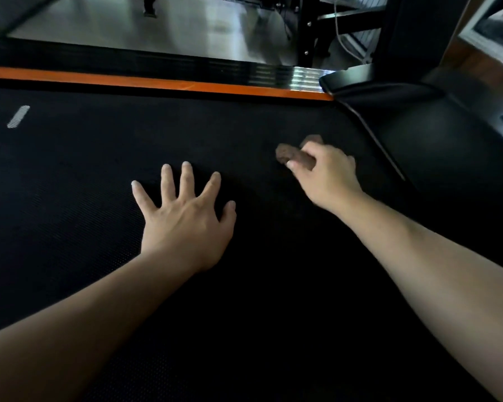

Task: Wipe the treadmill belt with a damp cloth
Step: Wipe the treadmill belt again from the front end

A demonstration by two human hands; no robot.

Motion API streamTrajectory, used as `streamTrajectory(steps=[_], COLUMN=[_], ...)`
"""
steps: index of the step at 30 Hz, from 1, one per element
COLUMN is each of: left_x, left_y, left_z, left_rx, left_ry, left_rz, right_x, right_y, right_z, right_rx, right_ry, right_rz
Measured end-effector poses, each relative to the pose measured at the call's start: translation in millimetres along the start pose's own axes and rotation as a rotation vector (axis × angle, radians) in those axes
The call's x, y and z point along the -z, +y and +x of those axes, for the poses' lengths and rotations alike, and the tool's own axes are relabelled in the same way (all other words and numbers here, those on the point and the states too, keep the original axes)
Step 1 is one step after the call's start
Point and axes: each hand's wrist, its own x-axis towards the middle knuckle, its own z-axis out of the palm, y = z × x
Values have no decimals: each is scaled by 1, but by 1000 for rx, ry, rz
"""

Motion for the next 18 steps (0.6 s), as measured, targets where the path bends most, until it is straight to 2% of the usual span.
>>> streamTrajectory(steps=[2, 5, 7, 9, 12, 13, 15, 18], left_x=[0, 0, -1, -1, -2, -2, -2, -2], left_y=[1, 1, 1, 1, 0, -1, -1, -2], left_z=[0, 1, 2, 2, 2, 1, 0, -1], left_rx=[1, -4, -5, -7, -3, -3, -8, -3], left_ry=[1, 0, 4, 6, 5, 5, 12, 24], left_rz=[-8, 0, 3, 10, 13, 9, 2, 0], right_x=[13, 29, 33, 24, 18, 21, 35, 48], right_y=[15, 61, 65, 45, 17, 19, 39, 61], right_z=[0, 17, 15, -1, -40, -44, -37, -30], right_rx=[-17, -327, -404, -319, -87, -59, -163, -435], right_ry=[21, 69, 79, 70, -12, -21, -1, 46], right_rz=[-116, -163, -131, -101, -8, -44, -124, -74])
